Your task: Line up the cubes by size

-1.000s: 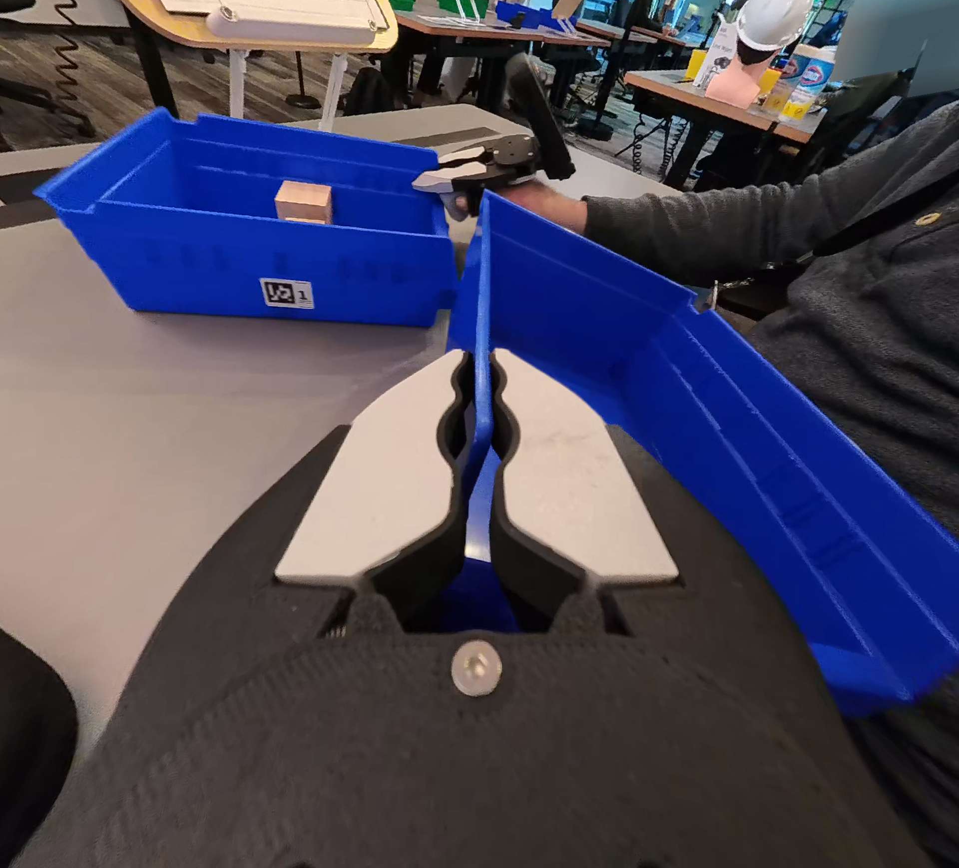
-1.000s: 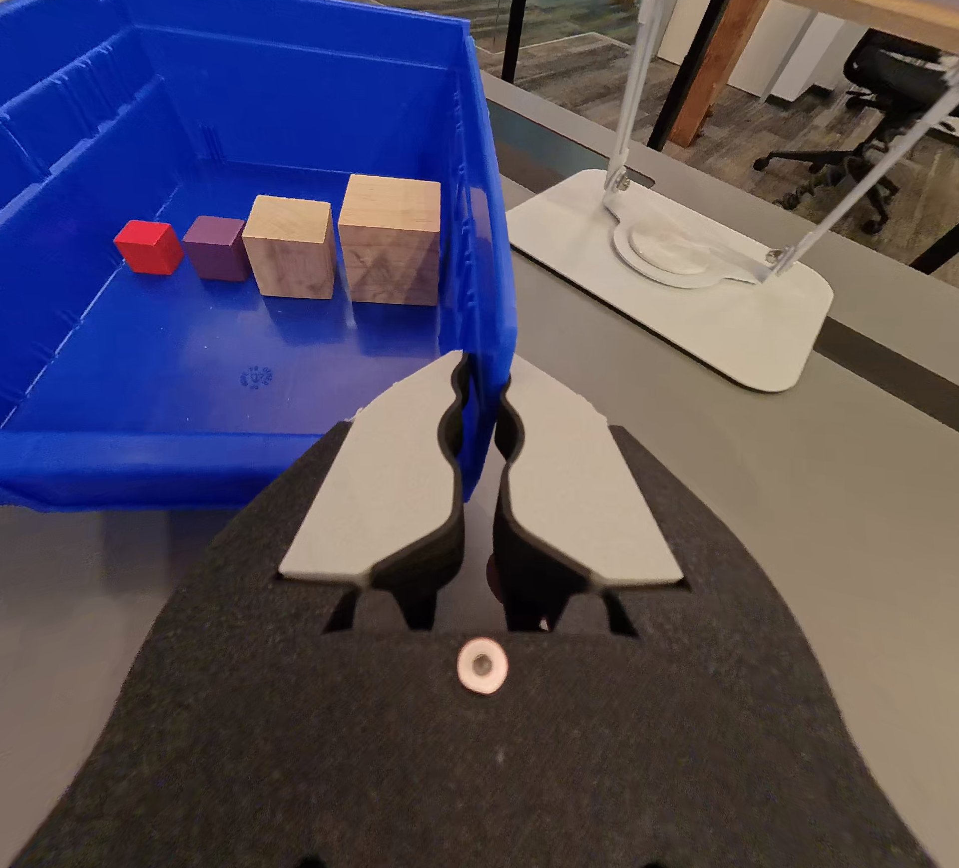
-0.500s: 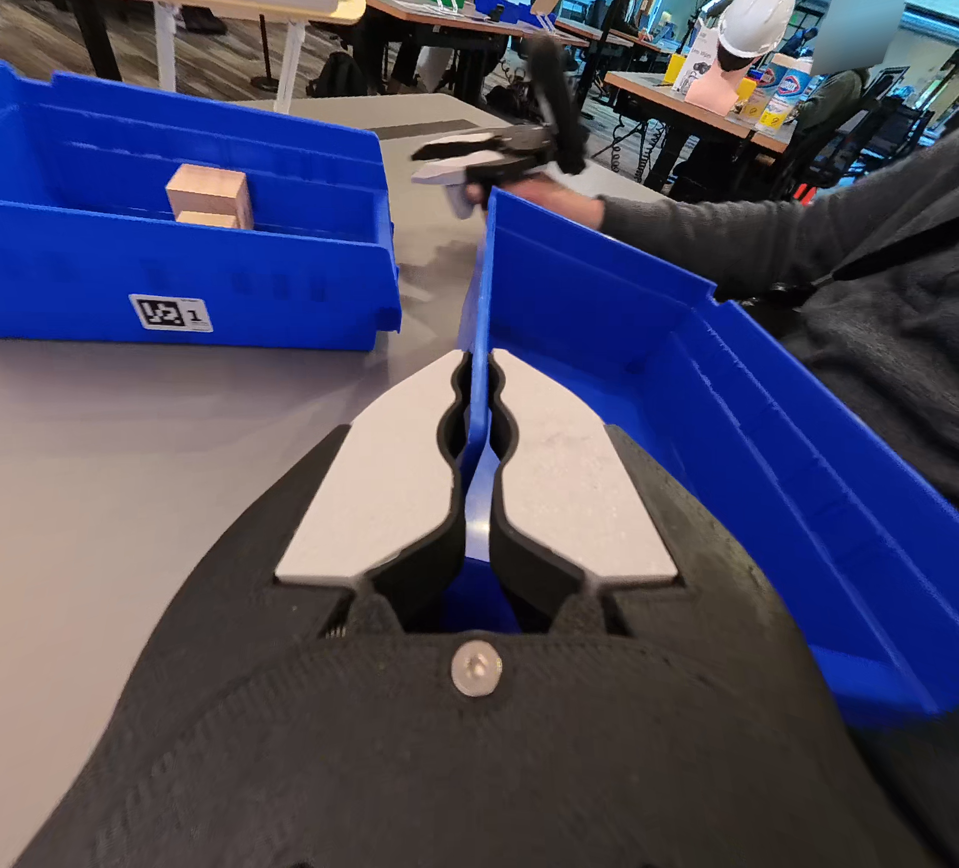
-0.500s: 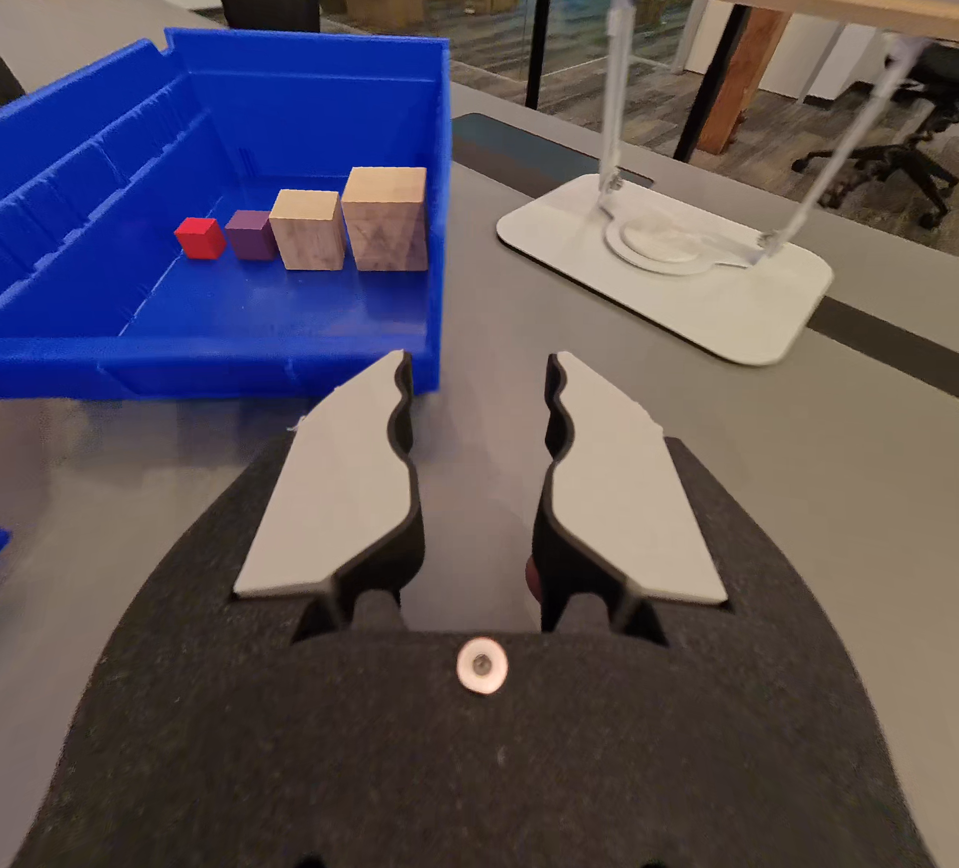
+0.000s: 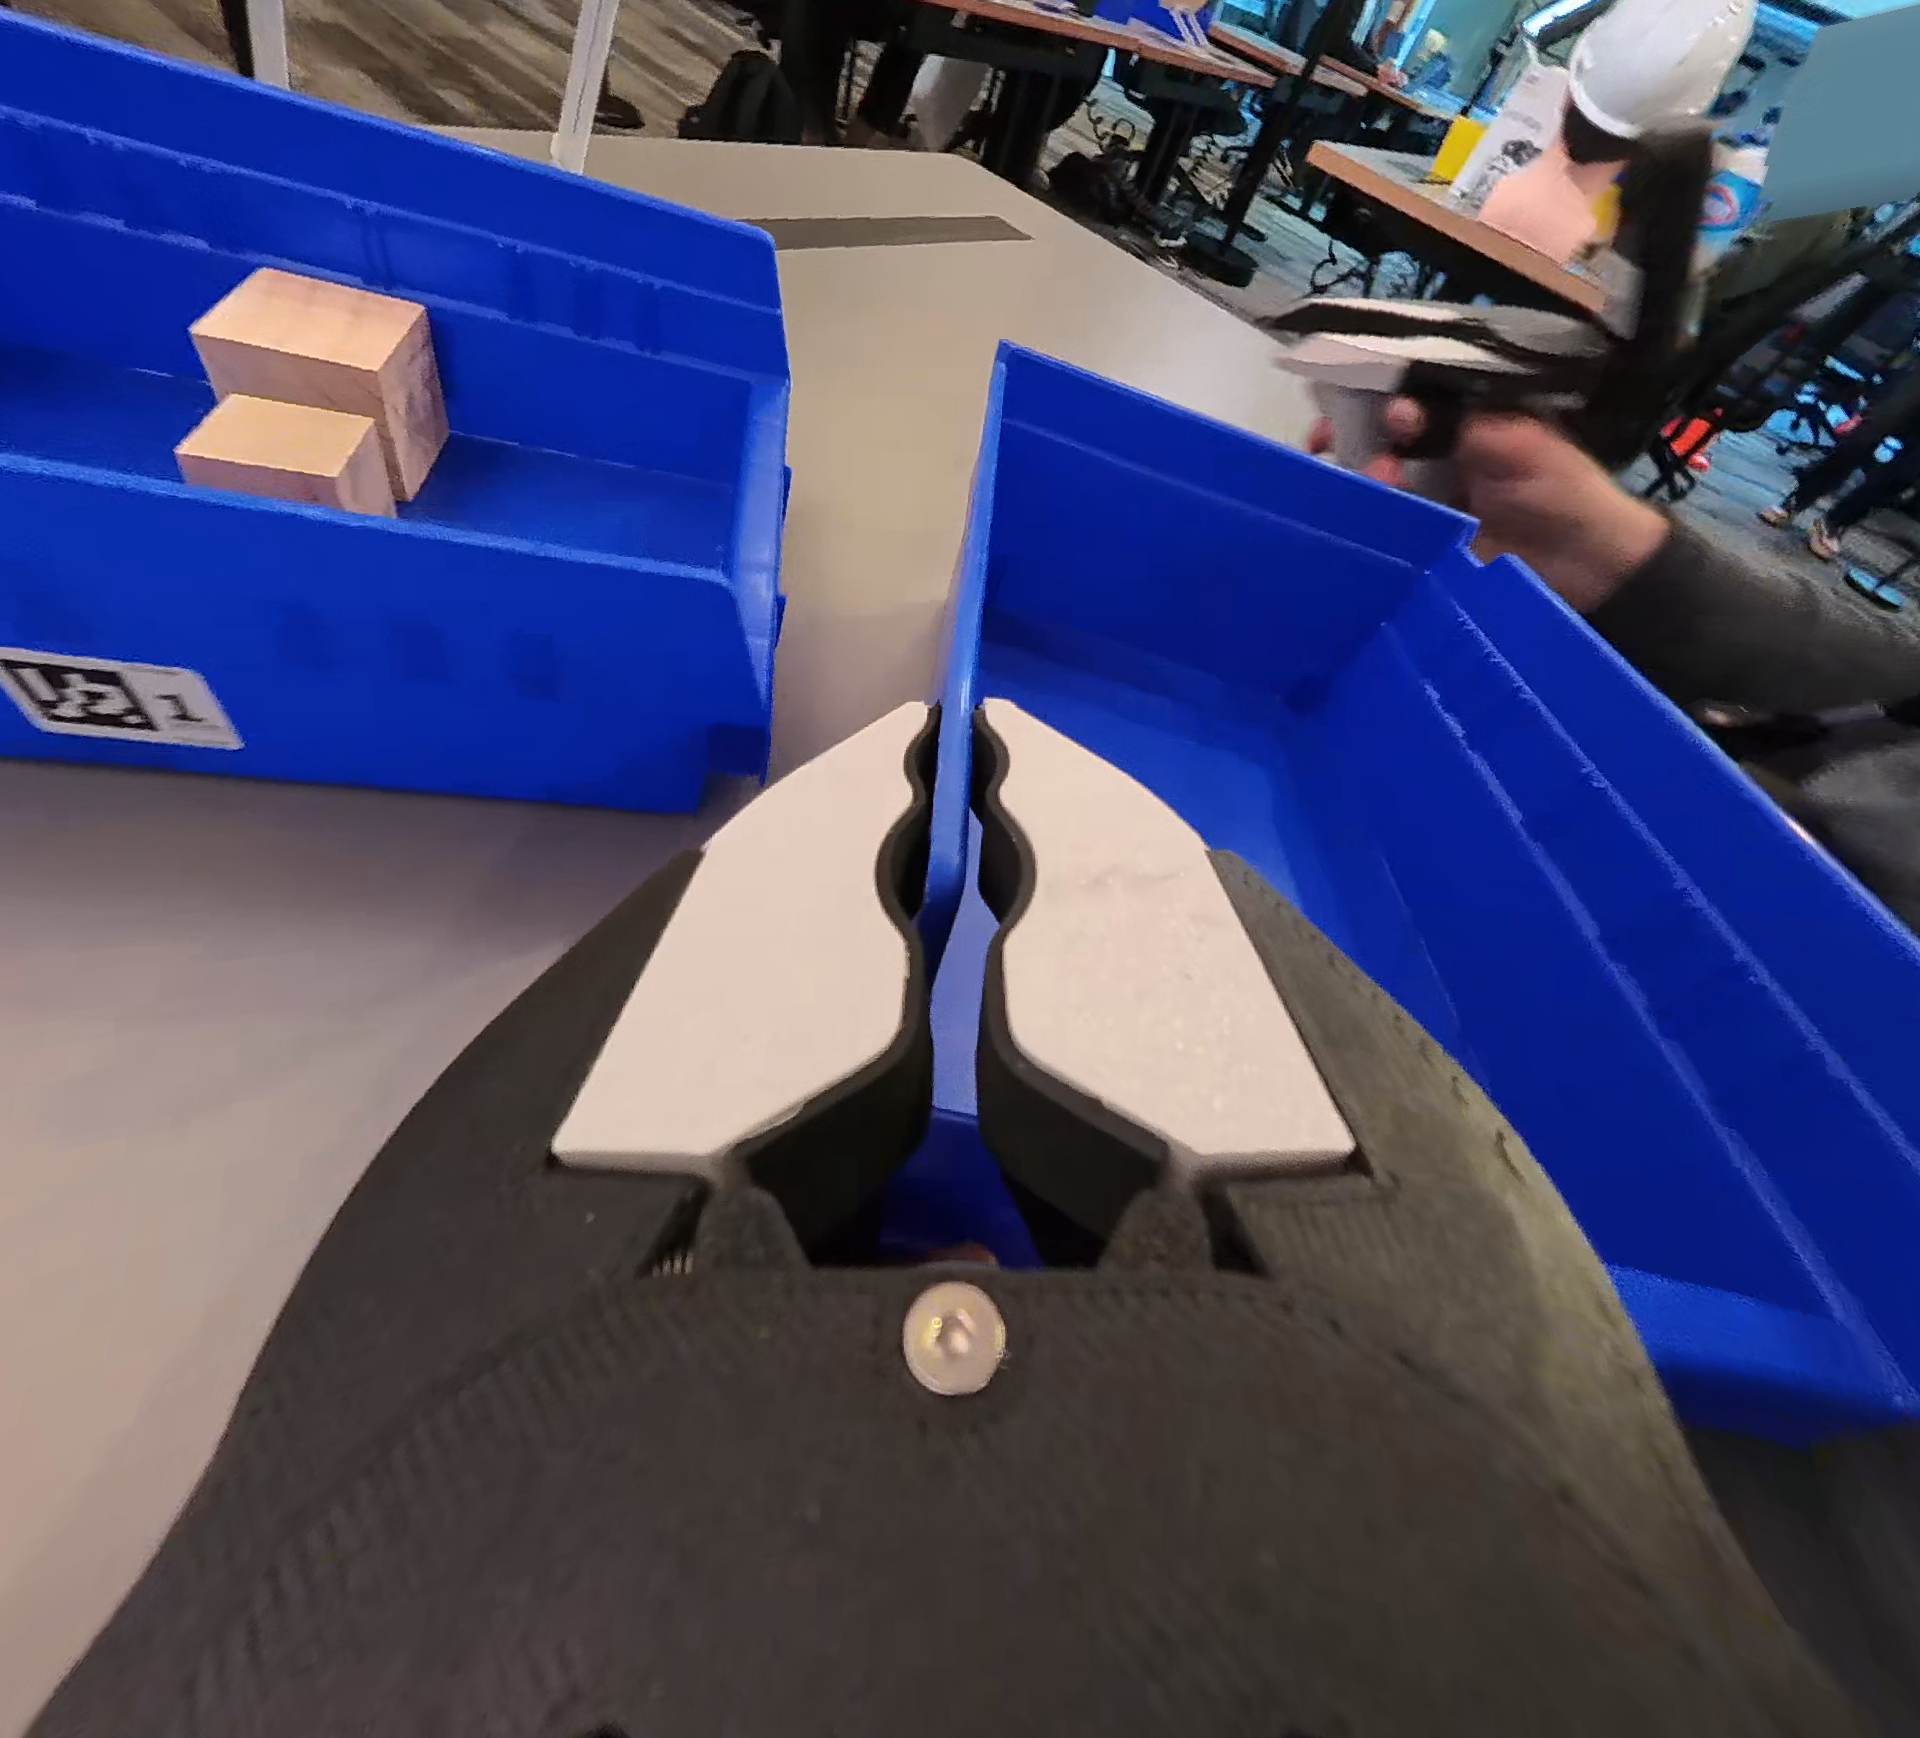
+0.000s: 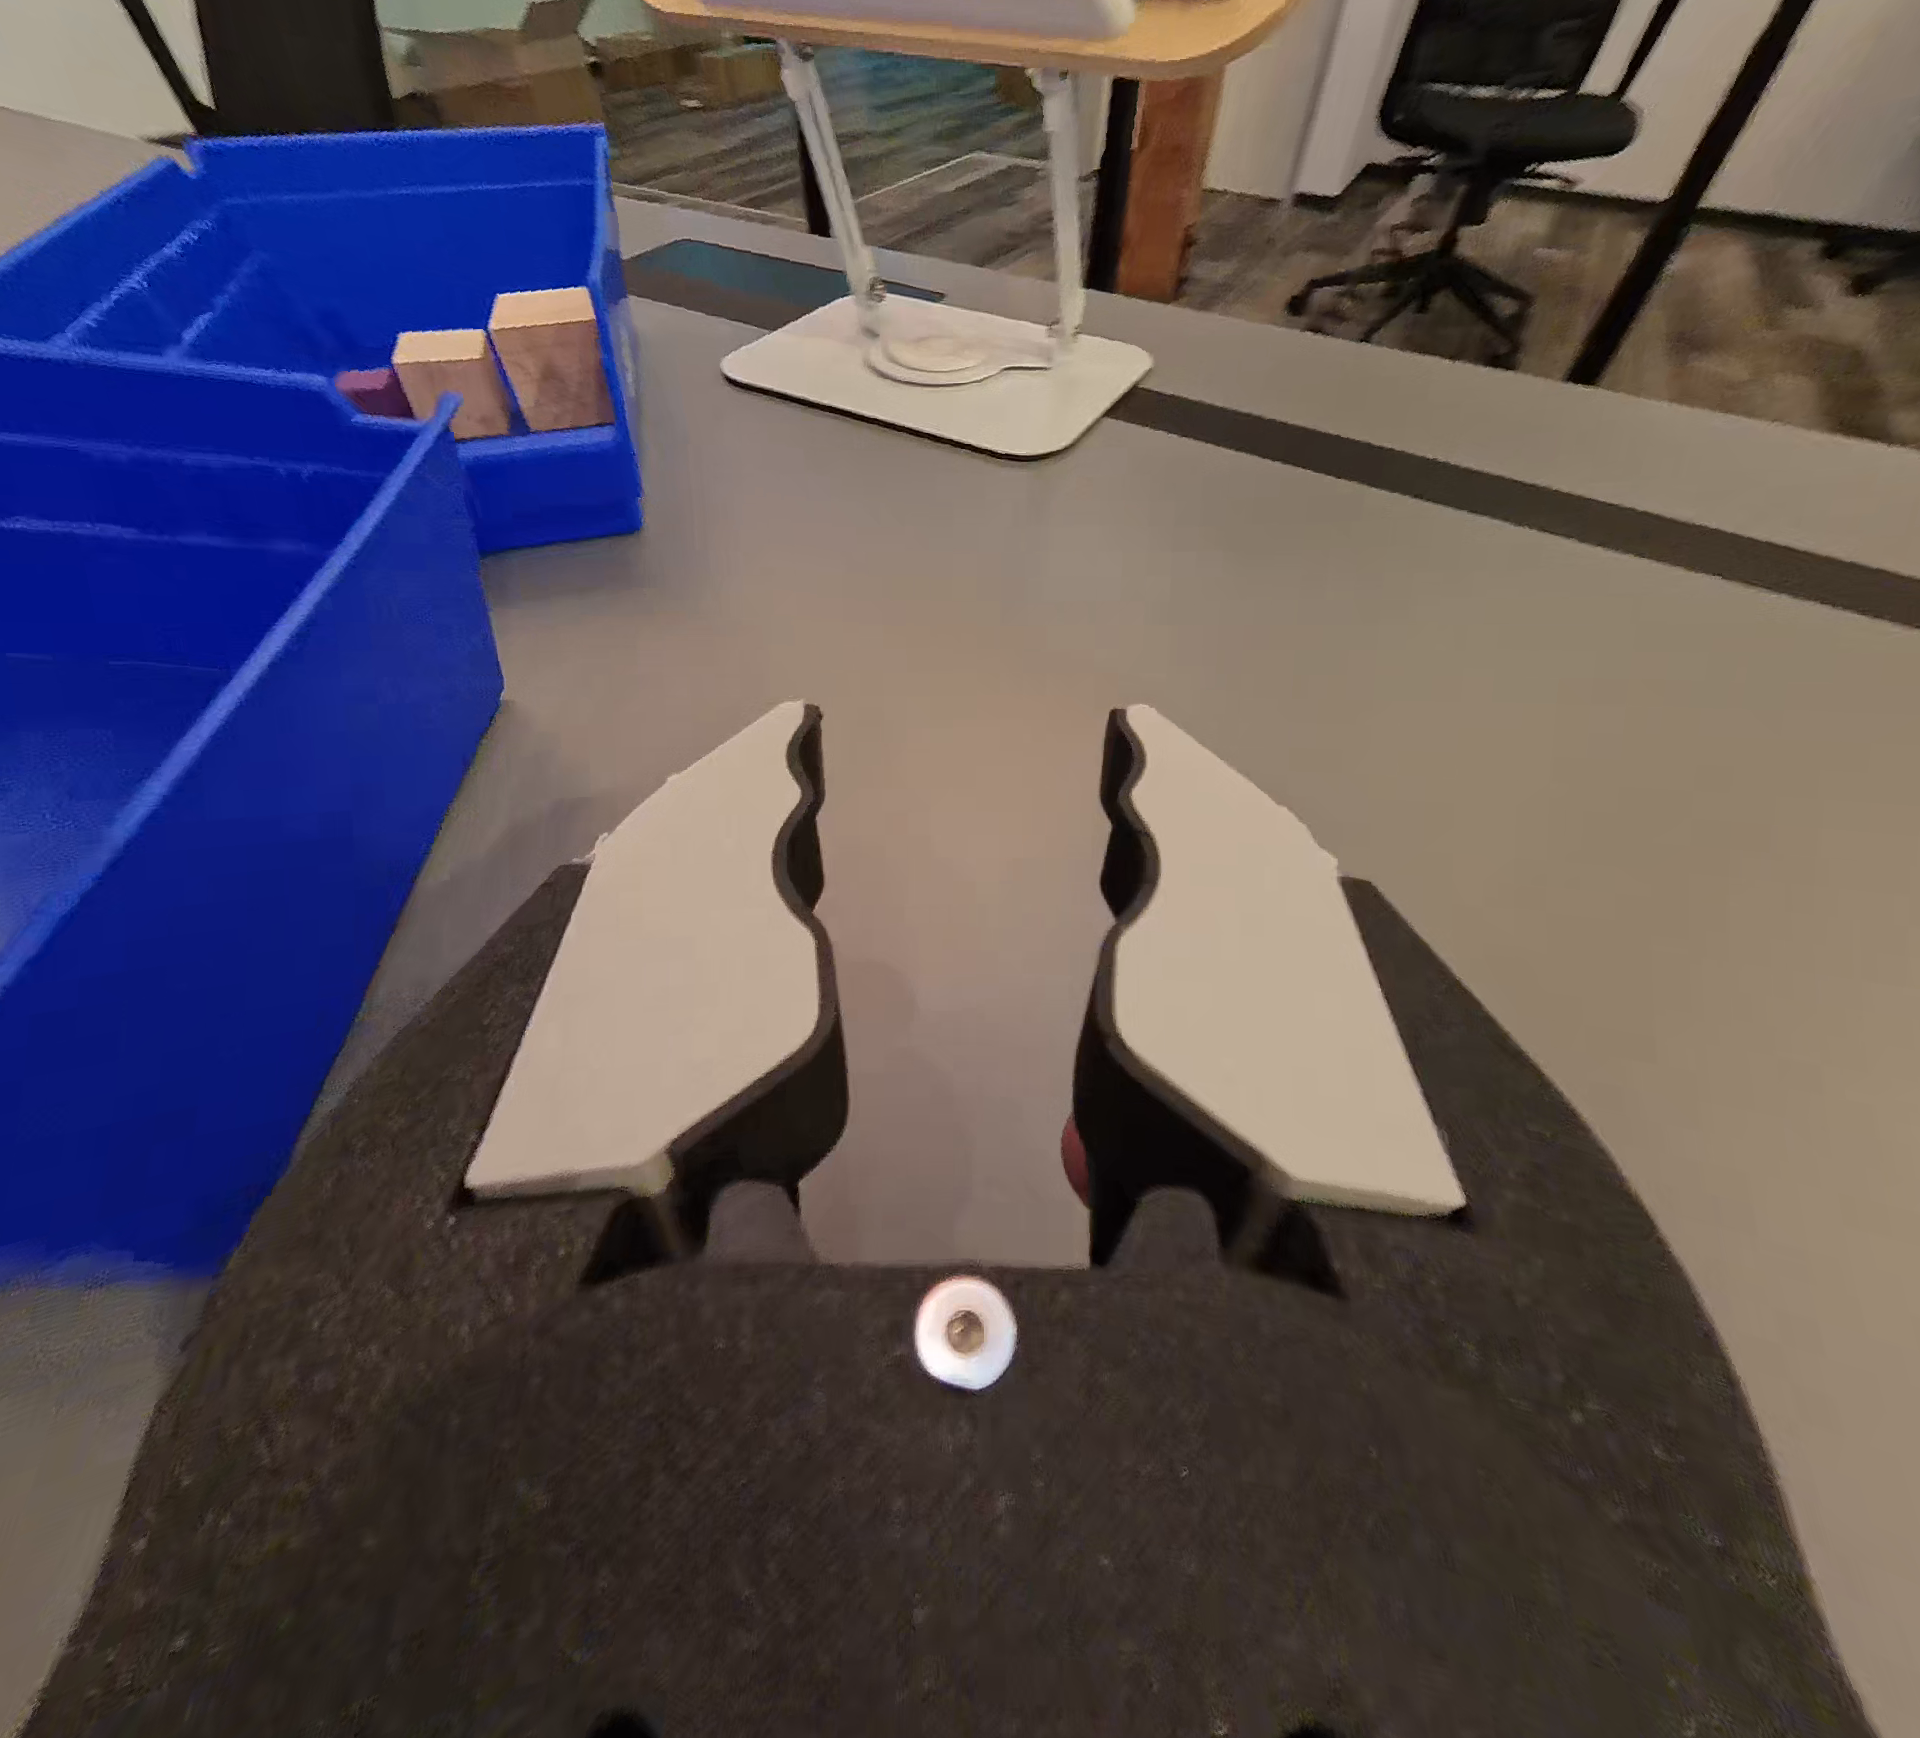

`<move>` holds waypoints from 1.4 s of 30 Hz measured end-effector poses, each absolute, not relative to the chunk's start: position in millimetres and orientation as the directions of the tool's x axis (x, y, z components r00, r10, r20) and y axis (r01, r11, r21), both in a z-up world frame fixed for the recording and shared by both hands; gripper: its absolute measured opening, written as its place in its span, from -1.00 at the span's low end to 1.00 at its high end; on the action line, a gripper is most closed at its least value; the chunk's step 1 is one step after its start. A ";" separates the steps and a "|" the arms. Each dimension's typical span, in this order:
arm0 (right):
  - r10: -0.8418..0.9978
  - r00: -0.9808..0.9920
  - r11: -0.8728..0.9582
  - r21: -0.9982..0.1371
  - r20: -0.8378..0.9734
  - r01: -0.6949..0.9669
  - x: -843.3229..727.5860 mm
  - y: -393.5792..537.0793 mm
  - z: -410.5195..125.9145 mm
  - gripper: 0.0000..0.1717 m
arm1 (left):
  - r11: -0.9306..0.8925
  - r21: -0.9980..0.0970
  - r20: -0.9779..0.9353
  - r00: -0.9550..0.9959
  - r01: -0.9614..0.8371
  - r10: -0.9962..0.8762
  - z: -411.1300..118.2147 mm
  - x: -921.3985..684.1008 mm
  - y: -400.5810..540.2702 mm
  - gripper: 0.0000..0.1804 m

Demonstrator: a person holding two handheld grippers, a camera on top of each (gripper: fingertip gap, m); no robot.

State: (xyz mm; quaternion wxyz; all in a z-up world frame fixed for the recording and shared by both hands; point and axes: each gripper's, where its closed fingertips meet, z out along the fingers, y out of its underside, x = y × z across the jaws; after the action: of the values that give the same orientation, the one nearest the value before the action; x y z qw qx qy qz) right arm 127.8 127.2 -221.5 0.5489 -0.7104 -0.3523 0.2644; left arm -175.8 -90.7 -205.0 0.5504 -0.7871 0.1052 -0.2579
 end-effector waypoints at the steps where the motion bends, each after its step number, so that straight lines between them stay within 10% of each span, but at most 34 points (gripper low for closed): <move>1: 0.780 0.625 -0.123 -0.967 0.044 0.221 135.4 123.5 -217.6 -0.40 | -0.375 -0.919 0.293 0.848 0.122 -0.441 -207.7 -172.3 -86.4 -0.96; 8: 0.837 0.522 0.057 -0.975 0.164 0.214 131.5 62.4 -182.5 -0.52 | -0.372 -0.907 0.343 0.860 0.199 -0.377 -221.3 -150.7 -60.6 -0.96; 19: 0.926 -0.288 0.342 -0.868 0.245 0.360 57.1 -86.6 -209.5 -0.49 | -0.367 -0.894 0.378 0.873 0.257 -0.309 -235.2 -125.2 -38.0 -0.95; 42: 0.813 -0.485 0.524 -0.769 0.324 0.366 44.7 -108.6 -213.3 -0.63 | -0.393 -0.868 0.448 0.818 0.303 -0.360 -233.9 -121.2 -37.9 -0.91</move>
State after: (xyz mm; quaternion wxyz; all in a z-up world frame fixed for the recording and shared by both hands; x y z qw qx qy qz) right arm 44.7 -108.6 -213.3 0.3494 -0.3683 -0.8000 0.3197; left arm -121.2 -37.9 -233.9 0.5508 -0.7783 0.0185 -0.3008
